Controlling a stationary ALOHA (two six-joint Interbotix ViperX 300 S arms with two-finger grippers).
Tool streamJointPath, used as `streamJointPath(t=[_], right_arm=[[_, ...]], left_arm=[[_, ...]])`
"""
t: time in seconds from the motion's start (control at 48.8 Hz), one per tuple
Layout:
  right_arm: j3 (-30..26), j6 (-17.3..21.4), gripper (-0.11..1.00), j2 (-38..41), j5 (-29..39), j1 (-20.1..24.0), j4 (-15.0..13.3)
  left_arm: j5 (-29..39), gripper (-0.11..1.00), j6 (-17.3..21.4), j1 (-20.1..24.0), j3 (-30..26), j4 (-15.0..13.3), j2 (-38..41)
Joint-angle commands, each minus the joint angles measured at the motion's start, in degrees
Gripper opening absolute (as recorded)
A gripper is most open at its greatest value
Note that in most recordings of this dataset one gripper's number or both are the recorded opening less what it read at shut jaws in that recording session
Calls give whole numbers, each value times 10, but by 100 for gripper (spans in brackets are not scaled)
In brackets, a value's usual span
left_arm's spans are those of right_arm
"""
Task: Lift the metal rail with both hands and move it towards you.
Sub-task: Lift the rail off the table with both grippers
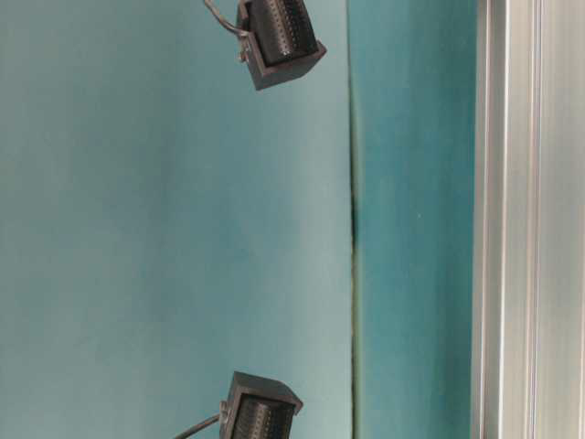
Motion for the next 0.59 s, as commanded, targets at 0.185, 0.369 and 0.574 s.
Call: streamJointPath(t=[0.185,0.369,0.574], right_arm=[[-5,2,41,4,-2,-3,1],[-16,3,41,-10,36,-5,4],[-47,3,41,-63,119,-20,11]], left_arm=[[-10,37,-4,-3,-9,-2,-2],[12,37,-6,-3,-25,-3,-20],[101,36,-4,-3,-64,-3,-71]])
